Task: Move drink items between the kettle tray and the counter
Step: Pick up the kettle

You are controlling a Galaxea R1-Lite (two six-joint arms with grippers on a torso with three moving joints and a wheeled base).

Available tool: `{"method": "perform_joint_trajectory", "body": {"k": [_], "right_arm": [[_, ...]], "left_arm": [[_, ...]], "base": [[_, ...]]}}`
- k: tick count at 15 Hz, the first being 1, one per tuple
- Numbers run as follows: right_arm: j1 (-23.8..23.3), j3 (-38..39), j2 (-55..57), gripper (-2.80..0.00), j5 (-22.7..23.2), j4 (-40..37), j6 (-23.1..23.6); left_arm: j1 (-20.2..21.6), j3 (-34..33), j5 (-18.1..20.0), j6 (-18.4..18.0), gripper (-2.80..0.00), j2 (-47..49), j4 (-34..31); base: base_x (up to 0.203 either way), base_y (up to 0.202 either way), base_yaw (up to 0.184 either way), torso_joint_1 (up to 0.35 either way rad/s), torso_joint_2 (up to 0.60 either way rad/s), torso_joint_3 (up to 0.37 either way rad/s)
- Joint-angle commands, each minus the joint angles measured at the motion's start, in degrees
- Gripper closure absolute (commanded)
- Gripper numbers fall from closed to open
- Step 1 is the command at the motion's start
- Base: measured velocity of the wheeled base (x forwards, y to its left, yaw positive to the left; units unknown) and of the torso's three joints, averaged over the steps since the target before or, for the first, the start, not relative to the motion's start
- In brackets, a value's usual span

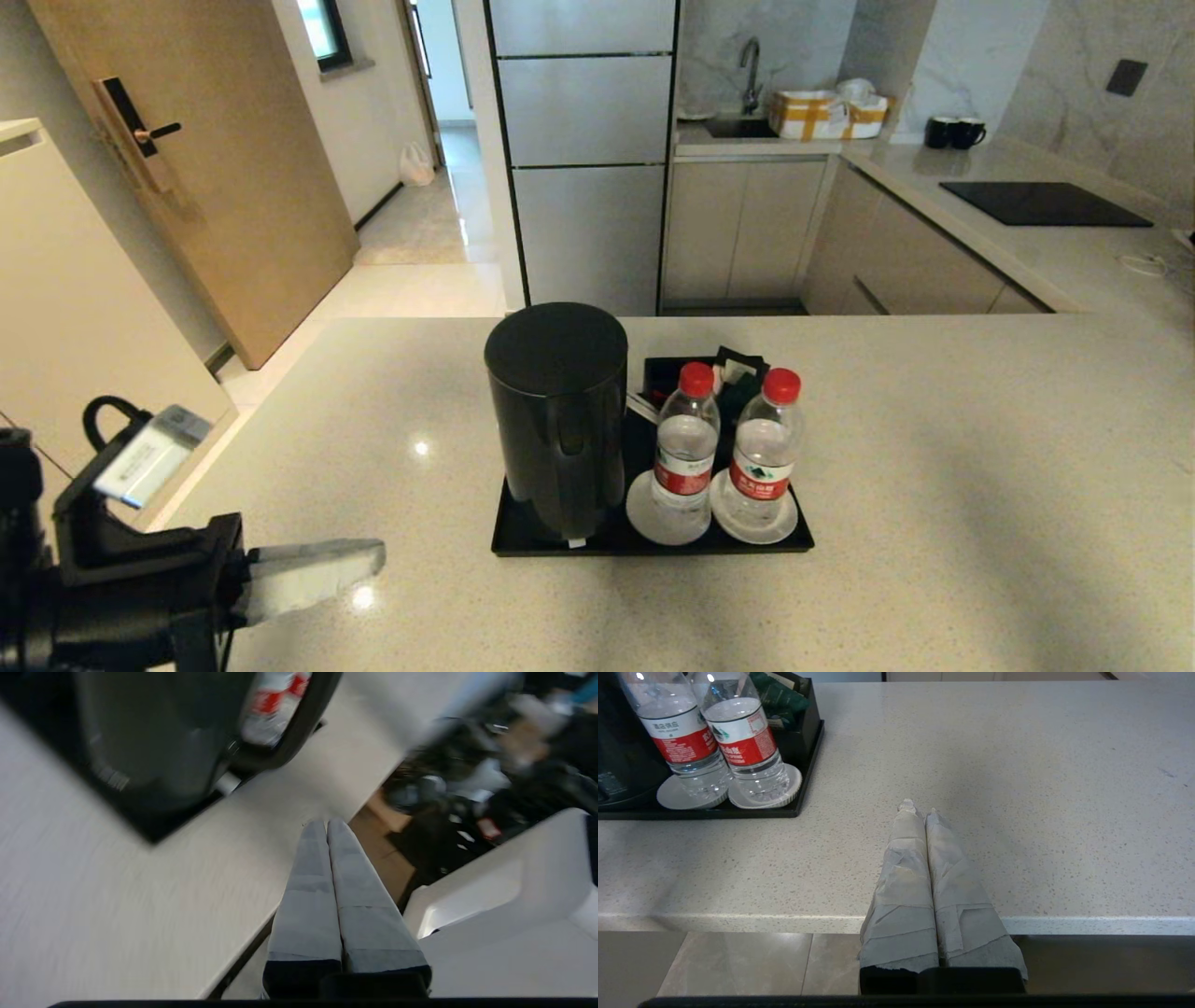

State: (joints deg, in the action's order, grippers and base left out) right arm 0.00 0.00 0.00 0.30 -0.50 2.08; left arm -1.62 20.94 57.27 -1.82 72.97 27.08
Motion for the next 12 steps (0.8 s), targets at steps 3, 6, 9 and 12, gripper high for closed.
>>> {"method": "perform_joint_trajectory", "body": {"k": [3,6,9,12], "right_arm": [[0.00,0.00,0.00,0.00,0.05,0.06,0.02],[0.00,0.00,0.00,0.00,0.11,-0.03,0.02],[0.00,0.00,0.00,0.00,0.05,-0.03,0.02],[0.00,0.00,0.00,0.00,0.05,0.06,0.02]], "left_arm": [[-0.07,0.19,8.22,-6.79,-2.80,9.93,4.70],[-0.67,0.96,8.88,-15.93,-2.80,18.73,9.05],[-4.73,0.98,9.09,-17.28,-2.80,21.39,18.12],[-11.13,3.42,4.19,-16.86,-2.80,26.37,24.27]], "base": [[0.000,0.000,0.000,0.000,0.00,0.000],[0.000,0.000,0.000,0.000,0.00,0.000],[0.000,0.000,0.000,0.000,0.00,0.000],[0.000,0.000,0.000,0.000,0.00,0.000]]}}
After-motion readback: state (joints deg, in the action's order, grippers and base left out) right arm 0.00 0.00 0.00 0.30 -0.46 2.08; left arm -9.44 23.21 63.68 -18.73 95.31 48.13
